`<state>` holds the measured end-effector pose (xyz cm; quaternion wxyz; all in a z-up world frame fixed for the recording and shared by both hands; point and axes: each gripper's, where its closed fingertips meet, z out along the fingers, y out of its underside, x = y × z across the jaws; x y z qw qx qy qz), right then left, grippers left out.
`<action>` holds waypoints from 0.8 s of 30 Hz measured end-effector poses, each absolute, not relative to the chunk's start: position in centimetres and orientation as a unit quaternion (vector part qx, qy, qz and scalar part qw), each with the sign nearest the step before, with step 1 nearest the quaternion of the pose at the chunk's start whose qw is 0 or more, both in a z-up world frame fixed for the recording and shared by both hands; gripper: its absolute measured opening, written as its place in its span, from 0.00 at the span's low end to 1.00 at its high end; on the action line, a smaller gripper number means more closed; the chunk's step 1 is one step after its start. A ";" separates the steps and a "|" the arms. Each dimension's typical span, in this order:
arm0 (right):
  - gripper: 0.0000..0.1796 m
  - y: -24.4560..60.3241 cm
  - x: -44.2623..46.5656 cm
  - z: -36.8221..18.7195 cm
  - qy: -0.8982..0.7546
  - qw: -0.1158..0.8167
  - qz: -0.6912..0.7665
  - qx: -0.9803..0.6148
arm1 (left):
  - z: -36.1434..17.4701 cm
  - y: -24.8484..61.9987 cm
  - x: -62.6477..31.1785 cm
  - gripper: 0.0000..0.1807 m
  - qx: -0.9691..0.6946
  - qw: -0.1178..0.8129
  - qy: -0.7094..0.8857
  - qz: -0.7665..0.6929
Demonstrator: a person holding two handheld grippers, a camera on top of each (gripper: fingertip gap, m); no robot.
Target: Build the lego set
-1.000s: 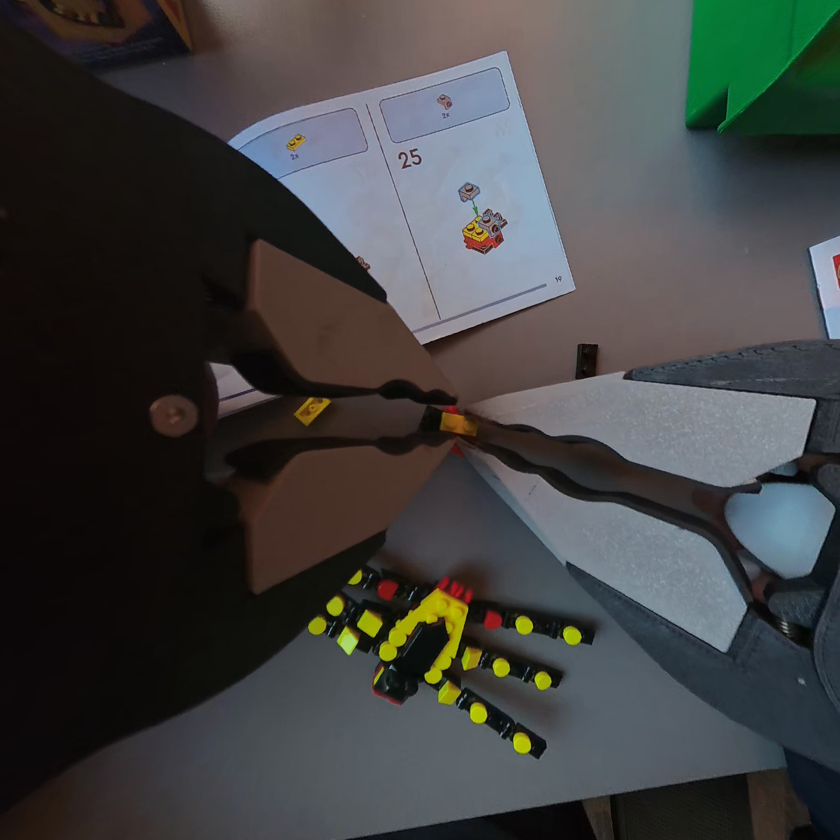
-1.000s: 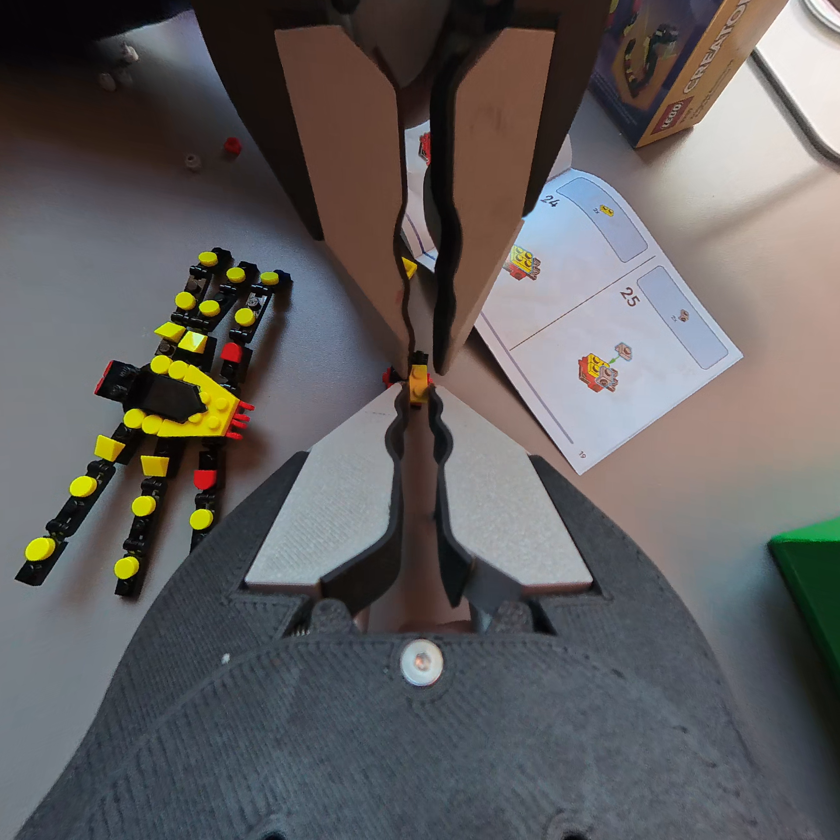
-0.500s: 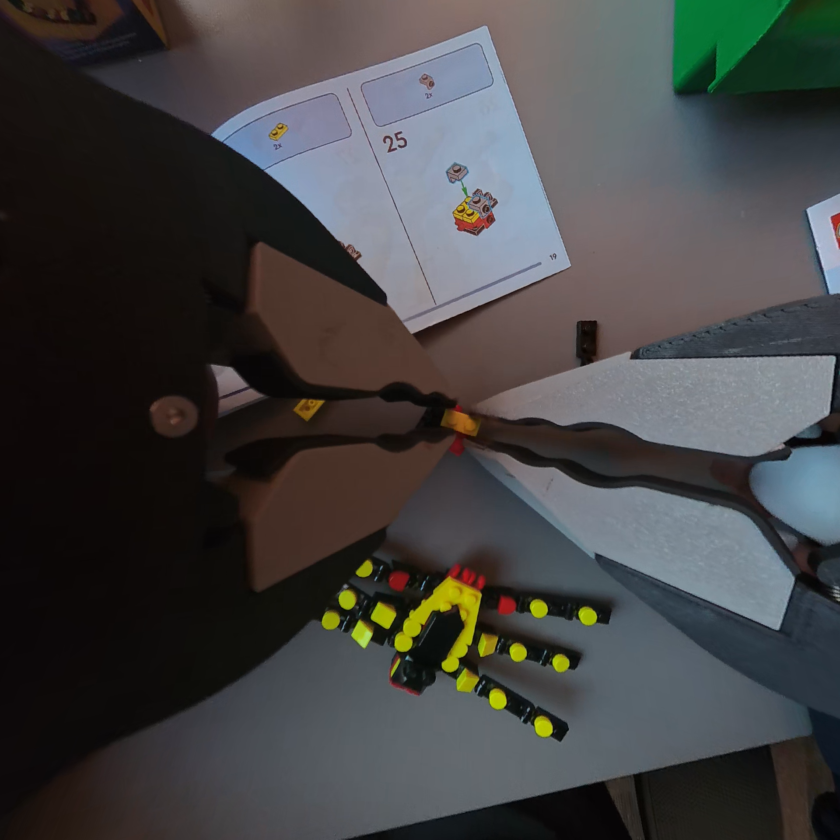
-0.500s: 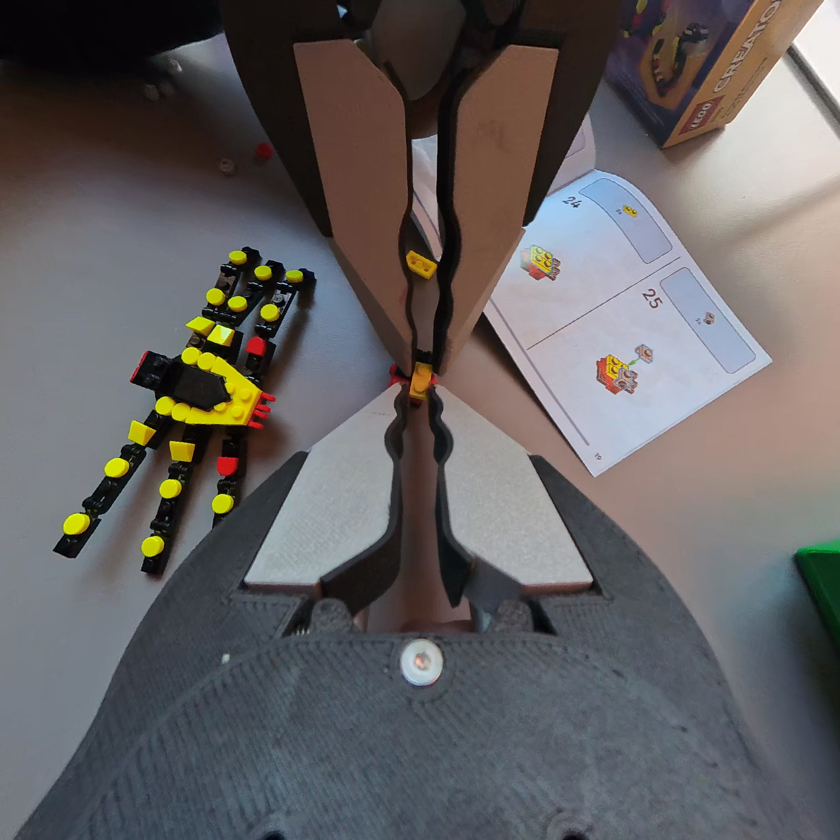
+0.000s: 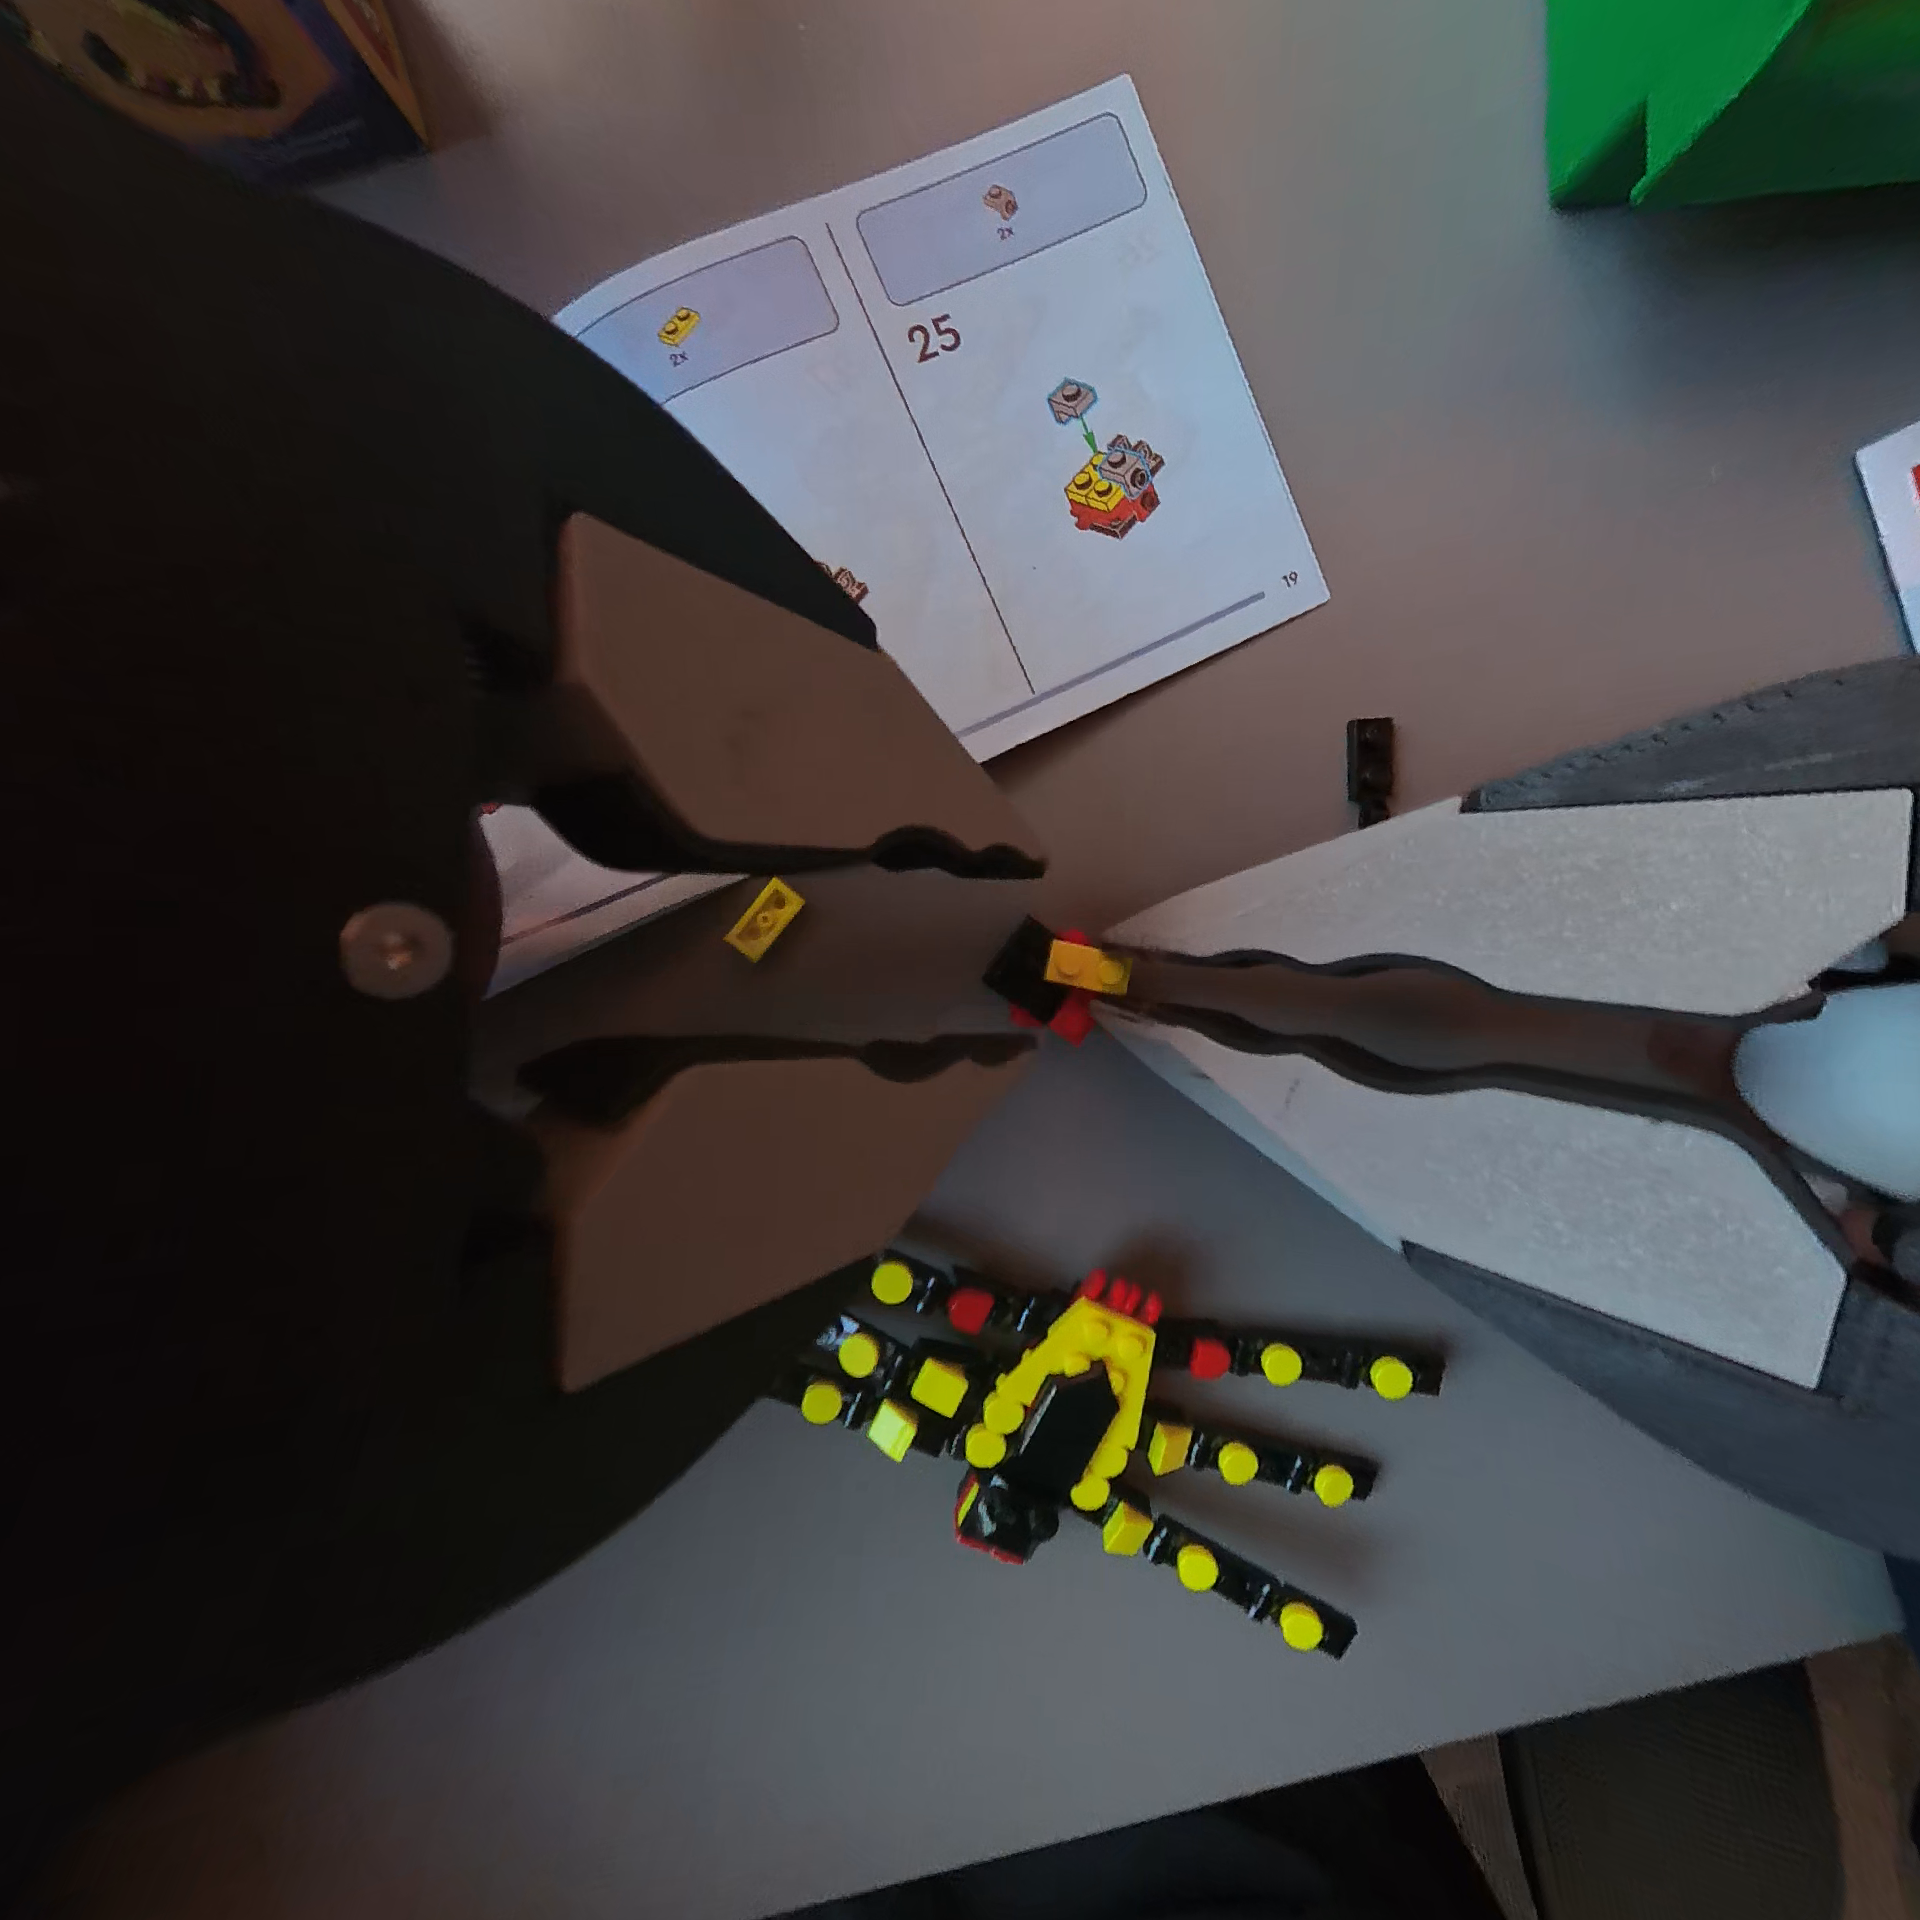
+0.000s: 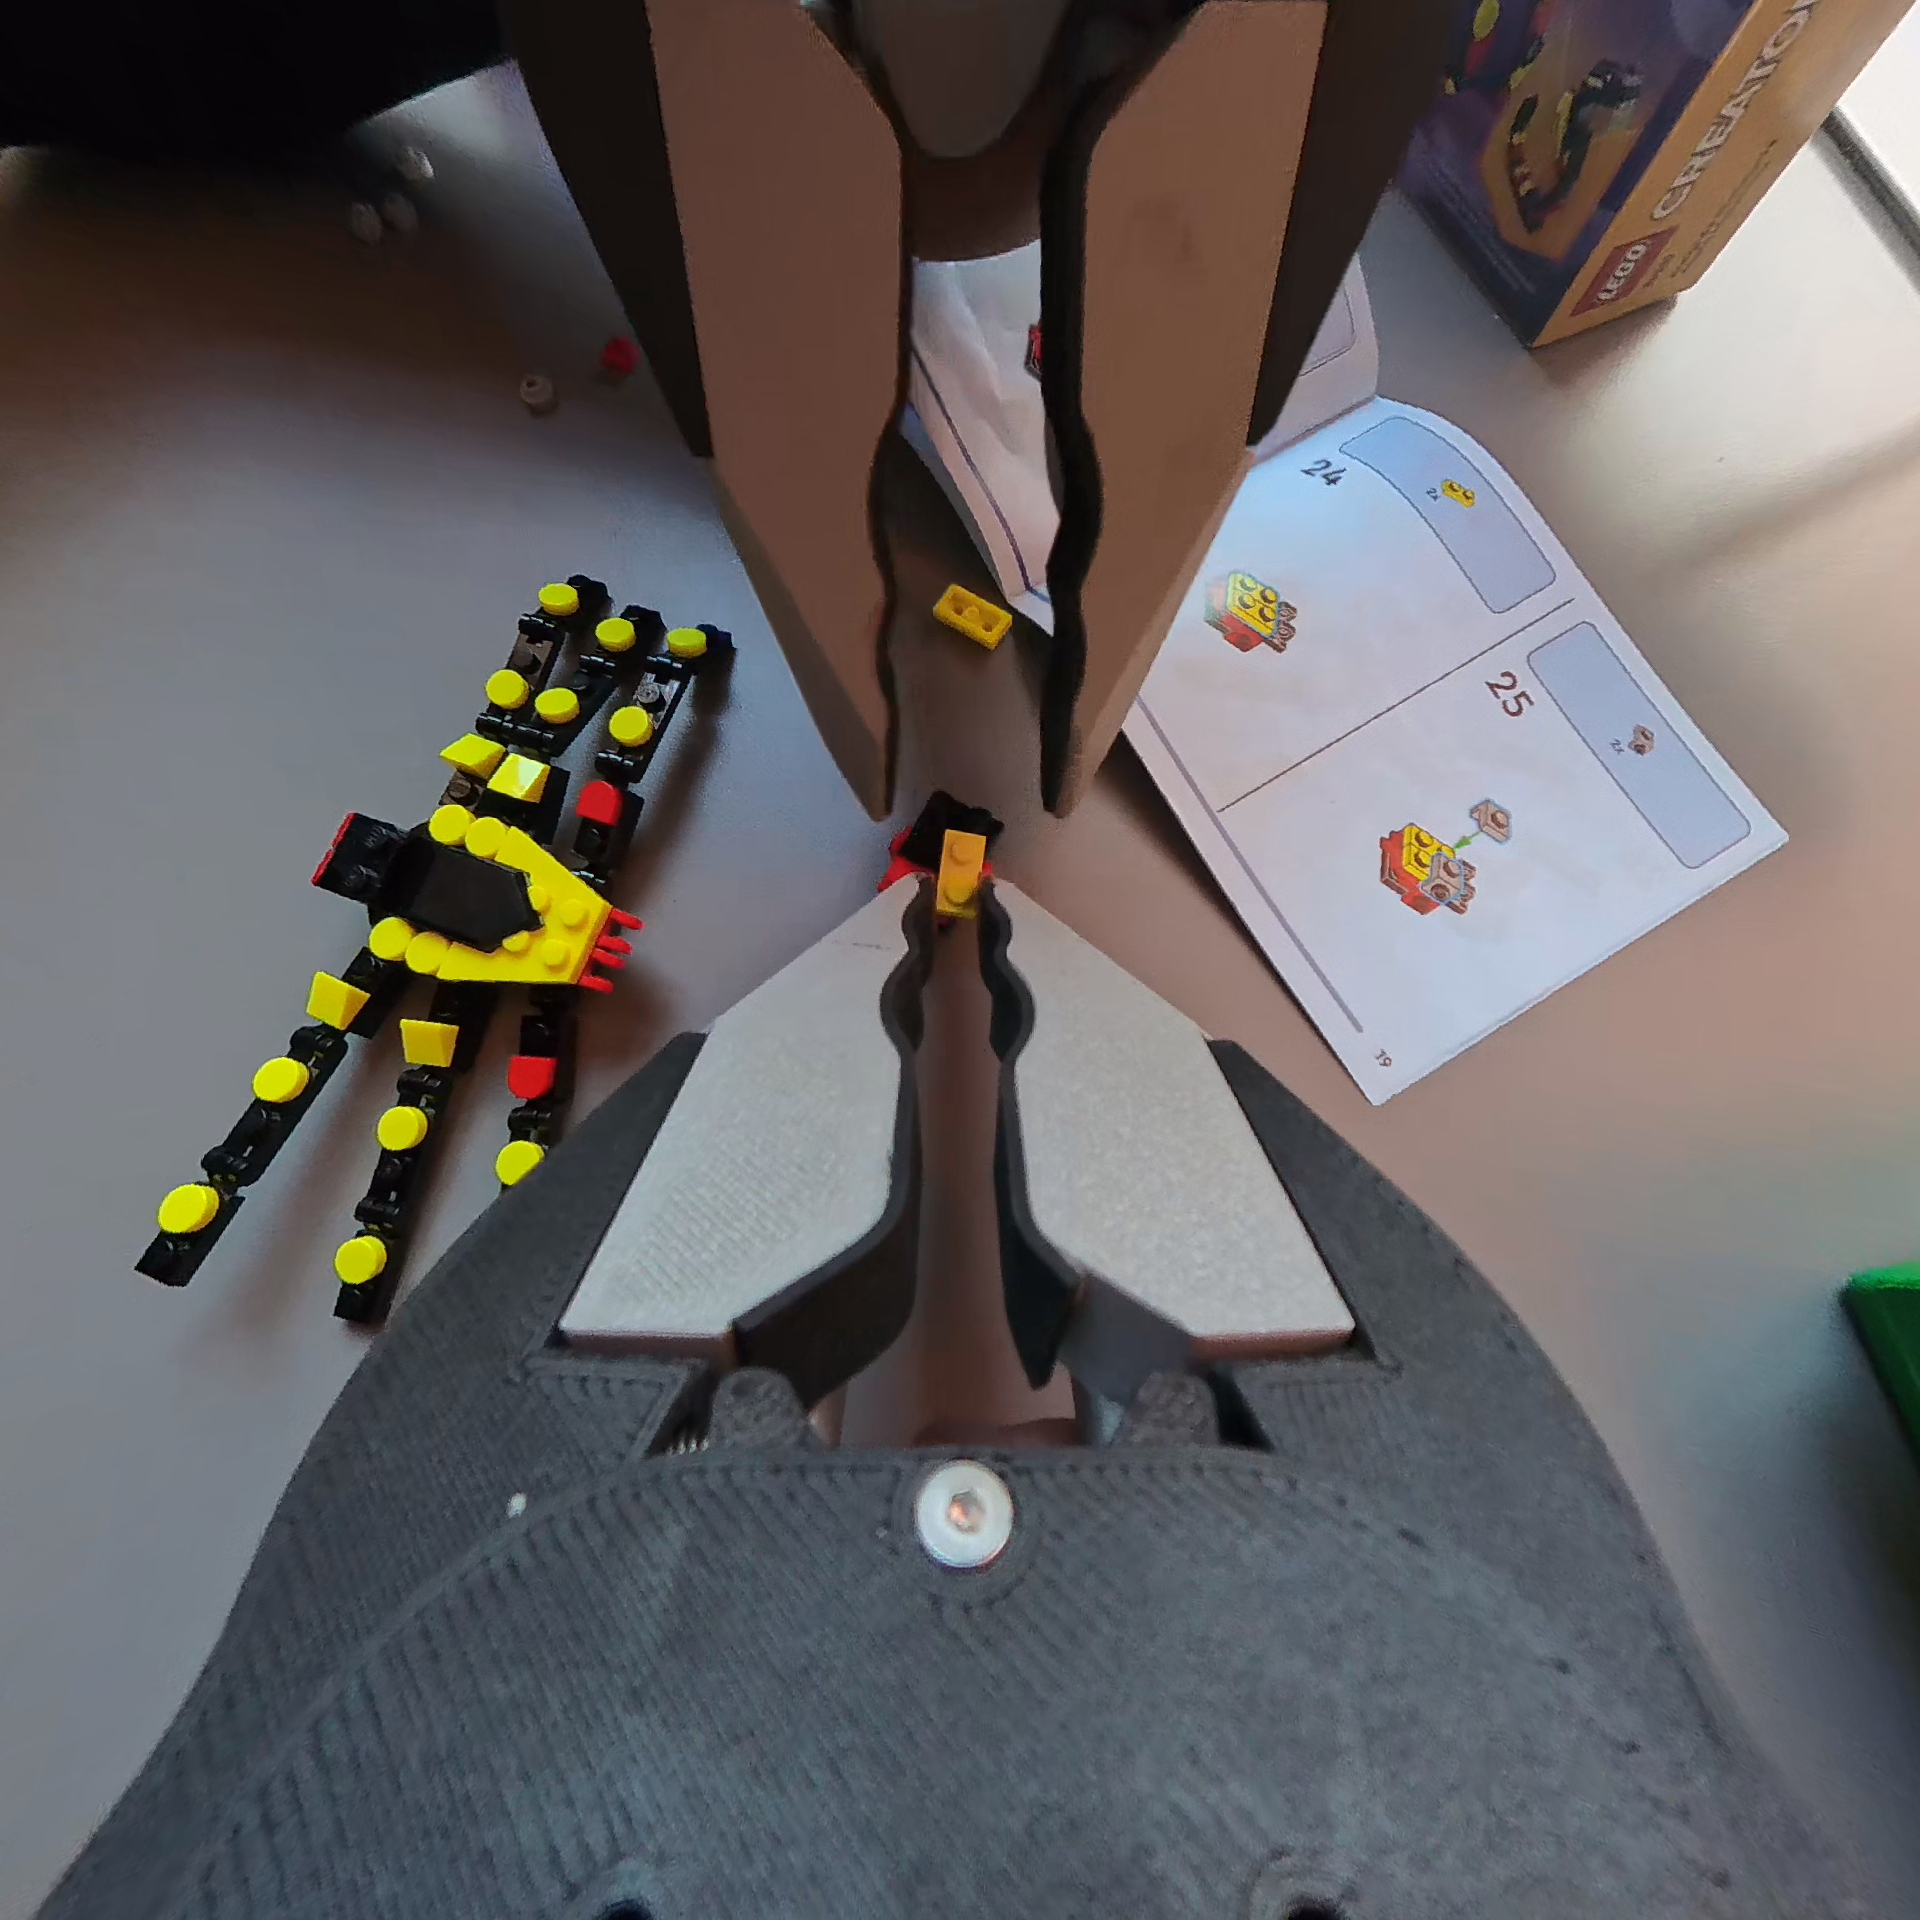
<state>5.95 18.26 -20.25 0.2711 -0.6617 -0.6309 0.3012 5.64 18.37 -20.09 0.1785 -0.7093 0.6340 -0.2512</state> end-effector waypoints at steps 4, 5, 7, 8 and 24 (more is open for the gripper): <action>0.03 18.3 6.0 -20.3 -0.631 0.271 0.301 -0.662 | -20.8 17.9 5.4 0.15 -0.690 0.178 0.660 -0.237; 0.03 18.3 6.0 -20.3 -0.631 0.271 0.301 -0.662 | -21.1 17.7 5.4 0.15 -0.687 0.174 0.666 -0.232; 0.03 18.3 6.0 -20.3 -0.631 0.271 0.299 -0.662 | -21.5 17.6 5.4 0.14 -0.686 0.170 0.671 -0.226; 0.03 18.3 6.0 -20.3 -0.631 0.271 0.298 -0.663 | -21.5 17.7 5.6 0.13 -0.685 0.175 0.670 -0.228; 0.02 18.0 6.1 -20.1 -0.652 0.281 0.290 -0.642 | -21.5 17.6 6.0 0.10 -0.736 0.195 0.601 -0.242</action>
